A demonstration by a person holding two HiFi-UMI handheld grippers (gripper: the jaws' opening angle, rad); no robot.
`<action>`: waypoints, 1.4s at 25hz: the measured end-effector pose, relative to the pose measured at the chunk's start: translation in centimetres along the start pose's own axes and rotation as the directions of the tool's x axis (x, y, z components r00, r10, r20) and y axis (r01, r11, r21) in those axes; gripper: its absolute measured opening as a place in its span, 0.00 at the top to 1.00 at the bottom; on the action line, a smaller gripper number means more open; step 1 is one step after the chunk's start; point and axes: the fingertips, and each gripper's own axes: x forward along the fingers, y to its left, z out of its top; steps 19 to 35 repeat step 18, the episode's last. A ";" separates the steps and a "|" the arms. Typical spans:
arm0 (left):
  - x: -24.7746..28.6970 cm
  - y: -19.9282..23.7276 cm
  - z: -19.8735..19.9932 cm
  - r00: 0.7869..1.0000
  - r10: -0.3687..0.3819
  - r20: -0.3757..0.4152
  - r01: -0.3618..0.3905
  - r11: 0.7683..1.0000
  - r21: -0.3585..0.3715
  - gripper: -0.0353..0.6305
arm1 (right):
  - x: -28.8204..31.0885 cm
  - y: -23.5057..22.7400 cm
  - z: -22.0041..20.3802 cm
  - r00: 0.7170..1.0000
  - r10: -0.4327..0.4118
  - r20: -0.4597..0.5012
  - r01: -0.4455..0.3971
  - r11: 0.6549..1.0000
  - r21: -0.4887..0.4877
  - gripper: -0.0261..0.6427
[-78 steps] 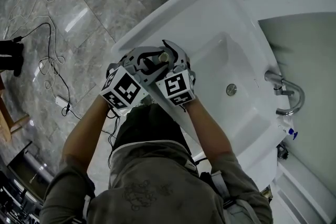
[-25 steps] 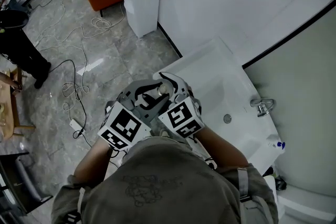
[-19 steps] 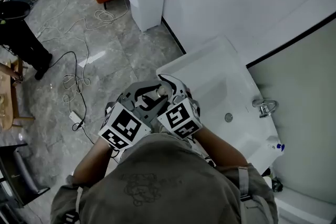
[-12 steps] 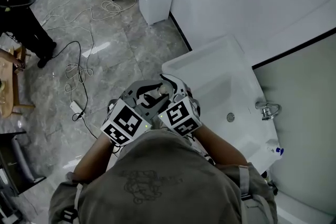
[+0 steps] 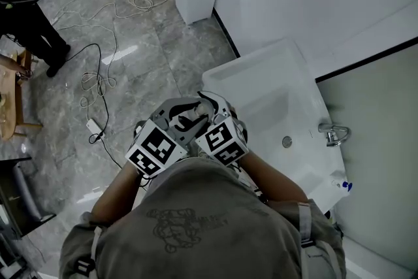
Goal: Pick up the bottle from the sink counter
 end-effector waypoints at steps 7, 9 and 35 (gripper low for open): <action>0.0 -0.6 0.2 1.000 -0.006 -0.002 0.006 1.000 0.011 0.74 | -0.5 0.1 -0.2 1.000 -0.010 0.001 0.010 1.000 0.001 0.47; 0.1 -0.7 0.4 1.000 -0.006 -0.002 0.006 1.000 0.016 0.74 | -0.8 0.0 -0.2 1.000 -0.014 0.004 0.014 1.000 0.000 0.47; 0.7 -1.7 0.7 1.000 0.006 -0.001 -0.006 0.999 0.037 0.74 | -1.8 -0.3 -0.8 0.999 -0.031 0.019 0.031 0.999 -0.012 0.47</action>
